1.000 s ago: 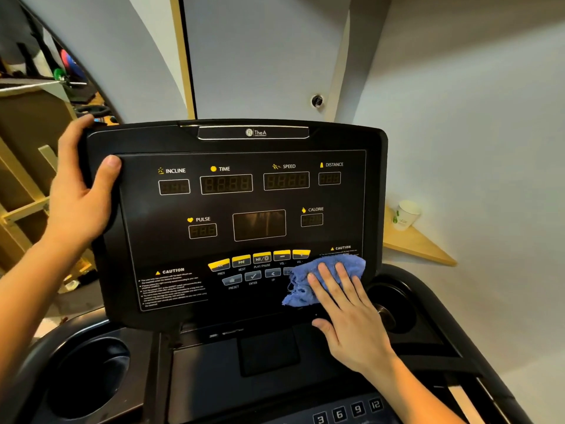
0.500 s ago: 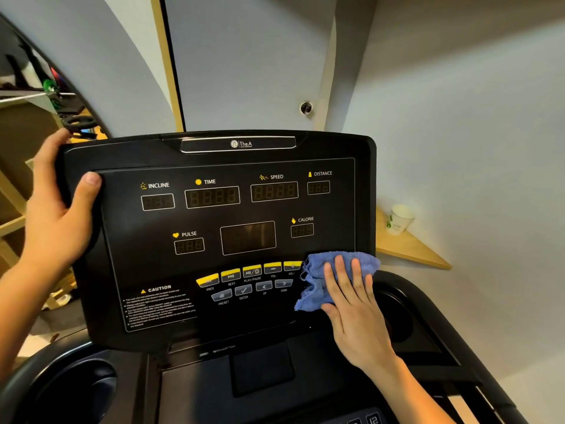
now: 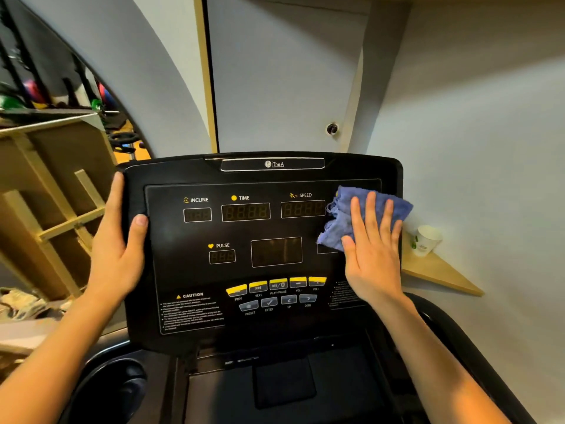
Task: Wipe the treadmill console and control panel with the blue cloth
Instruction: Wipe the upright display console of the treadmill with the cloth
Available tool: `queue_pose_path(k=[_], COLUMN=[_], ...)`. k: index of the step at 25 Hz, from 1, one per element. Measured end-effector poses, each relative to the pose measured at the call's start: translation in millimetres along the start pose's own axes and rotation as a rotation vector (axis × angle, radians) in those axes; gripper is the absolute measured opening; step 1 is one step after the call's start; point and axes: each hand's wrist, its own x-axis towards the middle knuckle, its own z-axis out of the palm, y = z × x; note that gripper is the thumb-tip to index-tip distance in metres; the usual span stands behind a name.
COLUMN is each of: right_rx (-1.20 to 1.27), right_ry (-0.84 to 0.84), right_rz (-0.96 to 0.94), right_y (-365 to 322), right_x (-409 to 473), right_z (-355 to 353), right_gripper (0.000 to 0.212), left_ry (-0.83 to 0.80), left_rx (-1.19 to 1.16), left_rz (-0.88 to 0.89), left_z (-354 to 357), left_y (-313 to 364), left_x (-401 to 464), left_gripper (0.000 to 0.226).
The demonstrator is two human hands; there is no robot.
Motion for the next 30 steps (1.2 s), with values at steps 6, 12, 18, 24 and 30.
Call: queue_pose_path(k=[6,12,18,24,30], right_rx=[-0.022,0.006,0.025,0.046,0.071], right_ry=[0.074,0.083,0.083,0.062,0.014], right_rz=[-0.012,-0.086,-0.149,-0.216,-0.273], right_y=[-30,-75,-138,-198,-248], right_x=[57,75,65,57,46], right_z=[-16,-22,-14,-7,-2], right_gripper=[0.067,0.063,0.063,0.066,0.067], left_ry=[0.002,0.007,0.01,0.003,0.012], left_rx=[-0.012,-0.021,-0.017,-0.037,-0.029], left_rz=[-0.056,-0.08,-0.079,-0.067,-0.065], left_z=[3,4,6,5,4], left_y=[-8,-8,-8,-12,-18], left_x=[-28,-32,-32,-31,-29], left_gripper=[0.063,0.061,0.064,0.064,0.062])
